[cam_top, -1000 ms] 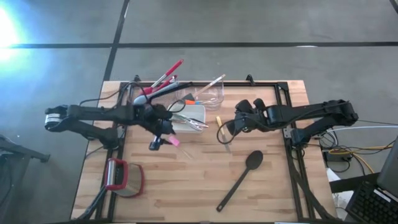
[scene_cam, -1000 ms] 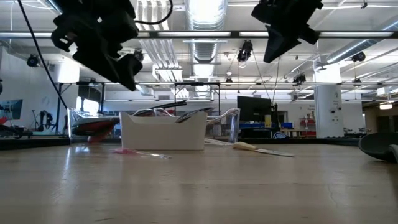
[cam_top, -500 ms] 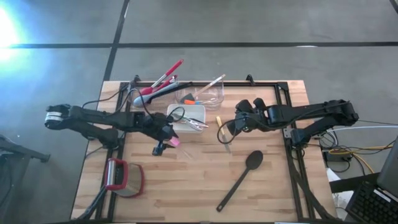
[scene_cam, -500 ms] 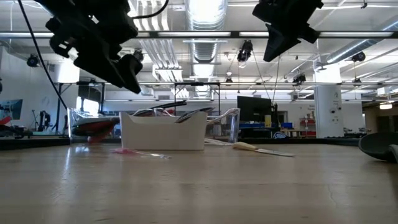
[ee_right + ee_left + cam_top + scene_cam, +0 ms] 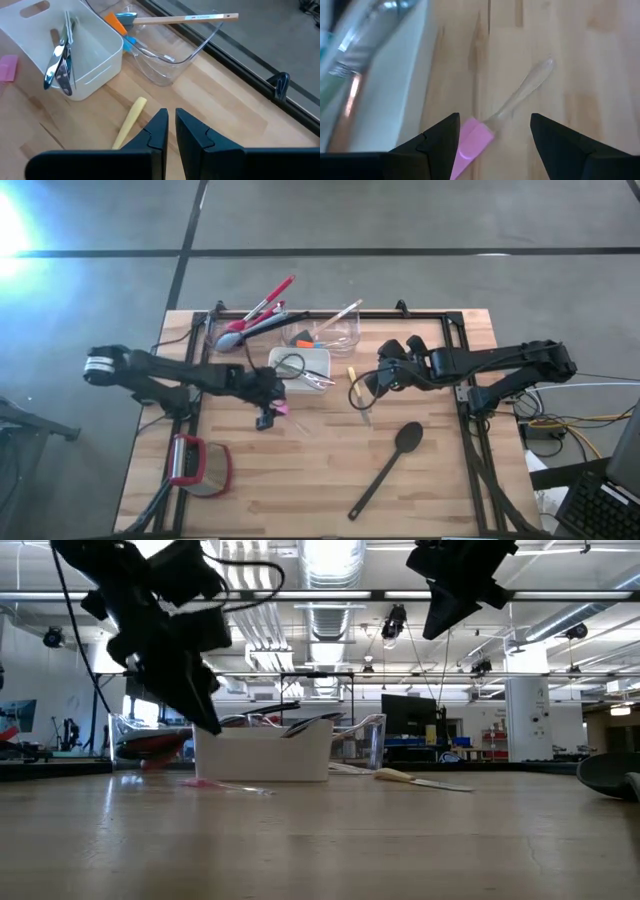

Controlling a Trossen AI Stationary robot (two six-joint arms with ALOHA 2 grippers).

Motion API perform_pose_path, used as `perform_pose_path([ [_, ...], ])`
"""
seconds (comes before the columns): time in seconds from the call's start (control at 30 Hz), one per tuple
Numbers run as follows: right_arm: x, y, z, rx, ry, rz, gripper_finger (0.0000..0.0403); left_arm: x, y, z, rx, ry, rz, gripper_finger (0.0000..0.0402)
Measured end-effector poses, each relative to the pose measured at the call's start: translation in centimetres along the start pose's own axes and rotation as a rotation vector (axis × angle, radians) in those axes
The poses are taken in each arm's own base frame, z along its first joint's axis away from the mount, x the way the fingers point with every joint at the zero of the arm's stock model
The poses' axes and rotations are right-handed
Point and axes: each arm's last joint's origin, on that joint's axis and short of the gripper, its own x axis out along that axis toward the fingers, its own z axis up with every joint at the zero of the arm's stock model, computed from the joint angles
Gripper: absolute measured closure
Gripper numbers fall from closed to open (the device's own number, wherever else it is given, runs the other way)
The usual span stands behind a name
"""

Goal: Pick & Place Kitchen Items
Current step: Put the pink spatula into the right transparent bin

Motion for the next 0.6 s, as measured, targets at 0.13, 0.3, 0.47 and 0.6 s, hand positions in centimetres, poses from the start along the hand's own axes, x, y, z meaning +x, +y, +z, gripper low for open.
perform_pose_path([
  [0.13,0.0,0.0,0.0,0.001,0.0,0.0,0.0374,2.1,0.0,-0.7,0.022,0.094,-0.002,0.0154],
  [0.3,0.0,-0.1,0.0,-0.001,0.001,-0.002,0.0374,3.9,0.3,-1.0,0.028,0.163,0.044,0.0154],
  [0.47,0.0,-0.1,0.0,-0.003,0.002,-0.002,0.0374,4.5,0.5,-0.7,0.032,0.209,0.111,0.0154],
  [0.6,0.0,-0.1,0.0,-0.003,0.002,-0.003,0.0374,4.7,0.5,-0.7,0.036,0.228,0.115,0.0154],
])
